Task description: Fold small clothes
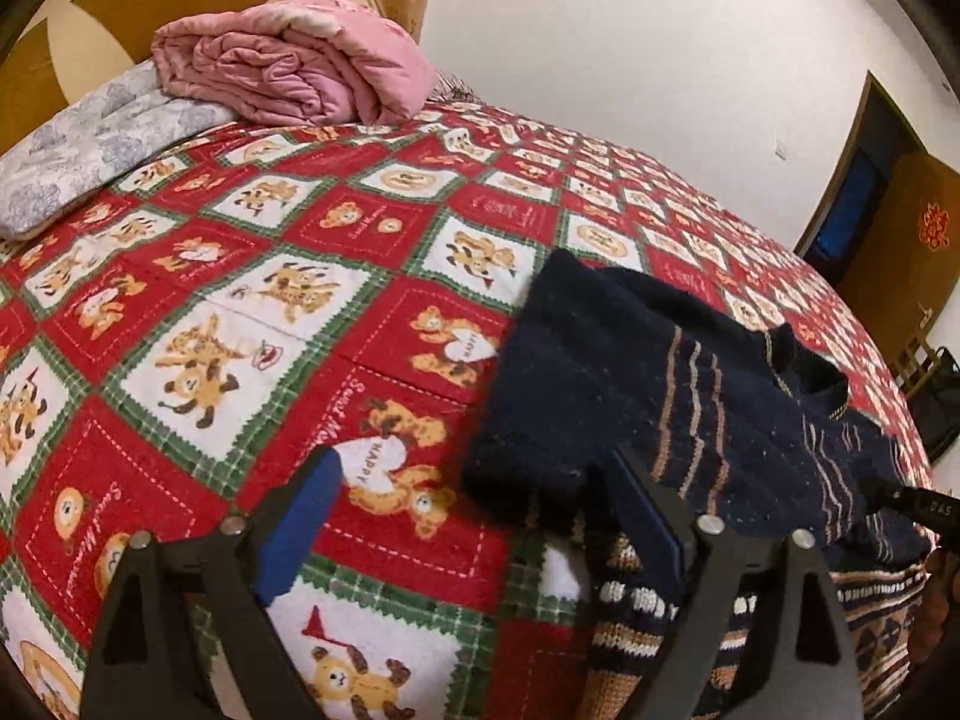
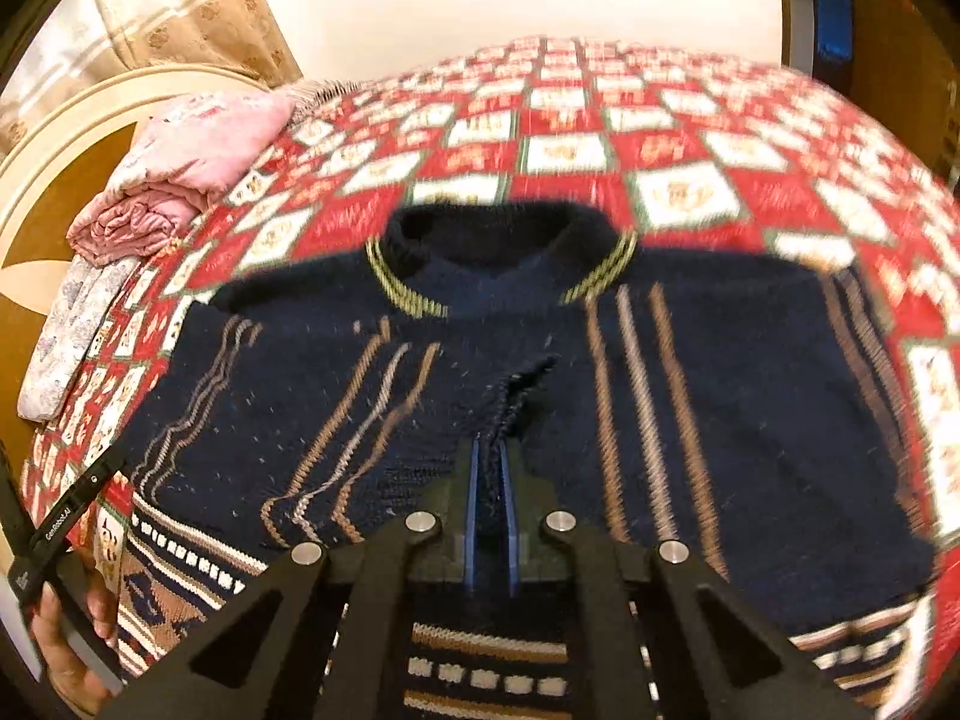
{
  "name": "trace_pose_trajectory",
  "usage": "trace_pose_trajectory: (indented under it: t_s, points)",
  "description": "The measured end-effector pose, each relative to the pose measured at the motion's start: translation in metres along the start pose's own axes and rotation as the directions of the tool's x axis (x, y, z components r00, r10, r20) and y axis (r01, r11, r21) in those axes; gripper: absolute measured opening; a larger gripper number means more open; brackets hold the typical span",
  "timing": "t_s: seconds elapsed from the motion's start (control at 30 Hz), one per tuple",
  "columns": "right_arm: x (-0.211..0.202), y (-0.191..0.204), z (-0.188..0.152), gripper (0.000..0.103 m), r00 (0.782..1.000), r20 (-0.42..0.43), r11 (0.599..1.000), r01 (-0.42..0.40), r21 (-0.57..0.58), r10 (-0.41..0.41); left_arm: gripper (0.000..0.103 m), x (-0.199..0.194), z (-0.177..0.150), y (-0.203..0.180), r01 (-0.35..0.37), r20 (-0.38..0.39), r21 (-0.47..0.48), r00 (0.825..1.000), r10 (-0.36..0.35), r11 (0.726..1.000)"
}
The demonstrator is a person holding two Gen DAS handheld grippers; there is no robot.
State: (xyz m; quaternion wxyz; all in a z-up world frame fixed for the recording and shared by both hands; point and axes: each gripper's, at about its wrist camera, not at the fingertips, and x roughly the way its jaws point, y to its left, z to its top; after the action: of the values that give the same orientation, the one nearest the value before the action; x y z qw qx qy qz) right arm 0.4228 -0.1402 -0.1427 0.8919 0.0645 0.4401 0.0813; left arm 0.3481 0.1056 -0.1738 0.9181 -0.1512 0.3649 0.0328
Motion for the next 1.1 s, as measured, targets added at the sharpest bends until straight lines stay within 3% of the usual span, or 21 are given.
trace_pose_trajectory:
  t_s: [0.13,0.37,0.5,0.63,0.7,0.83,0.93,1.1]
  points:
    - [-0.022,-0.006,0.013,0.006,0.996,0.066,0.998,0.054,-0.036,-0.051,0.092,0.000,0.003,0.002,0.001,-0.009,-0.017,1.000,-0.001,1.000]
    - [-0.038,-0.042,0.017,0.006,0.985,0.099,0.988,0.147,-0.035,-0.143,0.092,-0.003,0.007,-0.011,-0.014,-0.014,0.040,1.000,0.015,0.999]
    - [-0.034,-0.068,0.014,0.006,0.977,0.088,0.980,0.198,-0.011,-0.196,0.092,0.000,0.007,-0.024,-0.025,-0.017,0.084,0.999,0.027,0.996]
    - [-0.008,-0.086,0.007,0.007,0.978,0.010,0.978,0.209,-0.022,-0.208,0.092,0.008,0.003,-0.041,-0.058,-0.040,0.148,0.997,0.064,0.987]
    - [0.003,-0.092,0.003,0.009,0.981,-0.026,0.981,0.192,-0.026,-0.193,0.092,0.010,0.000,-0.046,-0.066,-0.049,0.171,0.996,0.075,0.983]
    - [-0.008,-0.105,0.002,0.024,0.970,0.012,0.970,0.241,0.027,-0.241,0.093,0.013,-0.006,-0.053,-0.088,-0.070,0.254,0.992,0.109,0.963]
    - [-0.021,-0.094,0.001,0.041,0.983,0.057,0.985,0.174,0.002,-0.174,0.097,0.013,-0.011,-0.052,-0.094,-0.070,0.259,0.991,0.116,0.961]
    - [-0.018,-0.063,-0.001,0.042,0.996,0.060,0.994,0.064,-0.093,-0.058,0.098,0.008,-0.011,-0.055,-0.120,-0.048,0.261,0.989,0.137,0.958]
